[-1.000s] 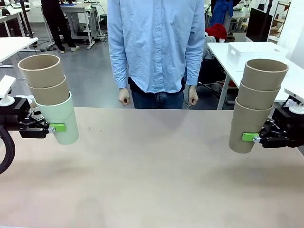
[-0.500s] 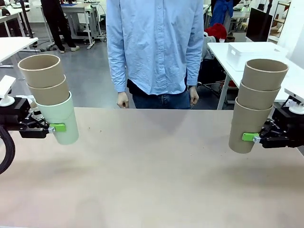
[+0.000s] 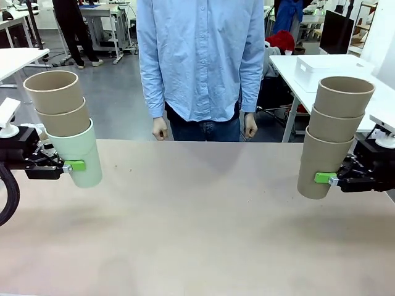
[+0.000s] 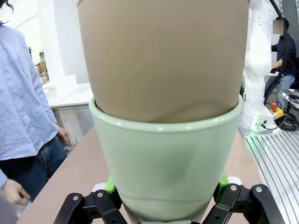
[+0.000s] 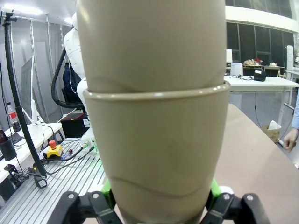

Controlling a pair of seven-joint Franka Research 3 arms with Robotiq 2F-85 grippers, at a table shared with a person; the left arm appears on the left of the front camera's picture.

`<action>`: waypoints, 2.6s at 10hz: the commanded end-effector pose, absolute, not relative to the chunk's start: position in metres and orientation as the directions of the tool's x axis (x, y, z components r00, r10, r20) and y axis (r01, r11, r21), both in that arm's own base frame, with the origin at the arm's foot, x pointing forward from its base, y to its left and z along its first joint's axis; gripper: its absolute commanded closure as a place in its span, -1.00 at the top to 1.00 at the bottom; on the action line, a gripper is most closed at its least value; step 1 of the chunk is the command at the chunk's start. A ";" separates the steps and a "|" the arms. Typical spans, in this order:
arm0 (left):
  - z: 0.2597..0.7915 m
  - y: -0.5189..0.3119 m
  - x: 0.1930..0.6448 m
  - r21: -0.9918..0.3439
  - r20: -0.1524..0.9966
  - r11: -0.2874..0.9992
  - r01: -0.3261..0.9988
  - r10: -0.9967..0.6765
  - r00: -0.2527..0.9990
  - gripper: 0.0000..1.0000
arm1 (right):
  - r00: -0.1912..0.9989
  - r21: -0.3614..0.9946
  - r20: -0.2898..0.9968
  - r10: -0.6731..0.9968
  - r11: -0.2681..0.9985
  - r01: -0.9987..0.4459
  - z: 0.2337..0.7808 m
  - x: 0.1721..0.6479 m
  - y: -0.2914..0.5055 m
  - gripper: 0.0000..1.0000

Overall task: Stack the cups and store them in the basket.
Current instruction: Place the stack of Reusable plastic cups into the Pantry Basket.

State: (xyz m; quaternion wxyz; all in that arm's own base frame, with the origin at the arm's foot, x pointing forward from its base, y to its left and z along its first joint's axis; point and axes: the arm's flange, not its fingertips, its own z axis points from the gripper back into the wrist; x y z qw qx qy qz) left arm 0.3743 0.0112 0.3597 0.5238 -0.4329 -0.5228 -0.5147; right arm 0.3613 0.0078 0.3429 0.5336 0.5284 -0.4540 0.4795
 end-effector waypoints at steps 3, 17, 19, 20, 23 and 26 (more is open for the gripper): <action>0.364 0.009 0.375 0.082 0.995 0.103 0.991 -0.070 -0.075 0.73 | 0.129 0.129 0.991 0.034 -0.019 -0.991 0.348 0.361 0.009 0.66; 0.364 0.009 0.375 0.082 0.995 0.103 0.991 -0.070 -0.075 0.73 | 0.129 0.129 0.991 0.034 -0.019 -0.991 0.348 0.361 0.009 0.66; 0.364 0.009 0.375 0.082 0.995 0.103 0.991 -0.070 -0.075 0.73 | 0.129 0.129 0.991 0.034 -0.019 -0.991 0.348 0.361 0.009 0.66; 0.364 0.009 0.375 0.082 0.995 0.103 0.991 -0.070 -0.075 0.73 | 0.129 0.129 0.991 0.034 -0.019 -0.991 0.348 0.361 0.009 0.66; 0.364 0.009 0.375 0.082 0.995 0.103 0.991 -0.070 -0.075 0.73 | 0.129 0.129 0.991 0.034 -0.019 -0.991 0.348 0.361 0.009 0.66; 0.364 0.009 0.375 0.082 0.995 0.103 0.991 -0.070 -0.075 0.73 | 0.129 0.129 0.991 0.034 -0.019 -0.991 0.348 0.361 0.009 0.66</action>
